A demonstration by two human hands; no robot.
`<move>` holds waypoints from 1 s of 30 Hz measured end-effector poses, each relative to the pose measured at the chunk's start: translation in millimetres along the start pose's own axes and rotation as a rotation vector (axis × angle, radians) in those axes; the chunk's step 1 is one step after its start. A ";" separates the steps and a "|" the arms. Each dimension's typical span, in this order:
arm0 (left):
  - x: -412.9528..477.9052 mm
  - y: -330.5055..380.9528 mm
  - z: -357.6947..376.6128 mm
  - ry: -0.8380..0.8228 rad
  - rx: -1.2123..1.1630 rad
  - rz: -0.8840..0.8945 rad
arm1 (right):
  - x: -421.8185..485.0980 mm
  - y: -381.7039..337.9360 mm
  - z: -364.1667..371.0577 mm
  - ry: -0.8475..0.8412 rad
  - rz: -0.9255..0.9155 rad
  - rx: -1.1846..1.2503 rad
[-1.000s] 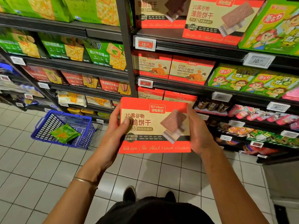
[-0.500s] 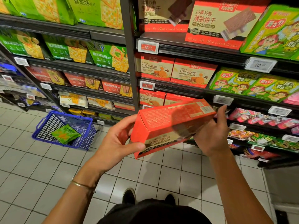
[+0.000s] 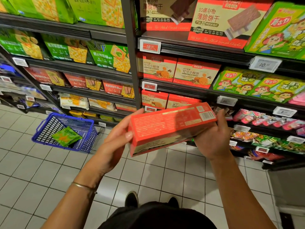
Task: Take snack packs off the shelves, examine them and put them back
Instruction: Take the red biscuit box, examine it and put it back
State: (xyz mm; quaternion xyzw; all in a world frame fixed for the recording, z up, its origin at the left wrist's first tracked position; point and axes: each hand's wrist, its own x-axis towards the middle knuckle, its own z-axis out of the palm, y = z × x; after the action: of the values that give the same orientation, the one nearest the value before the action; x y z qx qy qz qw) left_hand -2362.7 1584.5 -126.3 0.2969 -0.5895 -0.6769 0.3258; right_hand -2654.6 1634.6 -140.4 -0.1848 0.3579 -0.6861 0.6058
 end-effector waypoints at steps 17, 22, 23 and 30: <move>38.8 -50.8 -11.8 0.328 -0.554 -0.894 | 2.8 5.9 75.9 -0.371 0.178 -0.603; 24.3 -54.6 13.6 -0.173 -0.753 -0.868 | 21.1 12.7 90.8 0.048 0.225 -0.505; 20.0 -55.2 18.0 -0.247 -0.772 -0.857 | 25.8 11.5 91.7 0.124 0.225 -0.540; 8.3 -61.1 35.3 -0.178 -0.823 -0.858 | 50.5 5.3 71.8 0.351 0.282 -0.634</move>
State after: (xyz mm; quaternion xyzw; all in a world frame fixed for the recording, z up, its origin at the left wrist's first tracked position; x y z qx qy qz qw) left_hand -2401.2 1605.0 -182.5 0.3001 -0.1315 -0.9428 0.0614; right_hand -2611.6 1566.8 -104.7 -0.1917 0.6723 -0.4728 0.5364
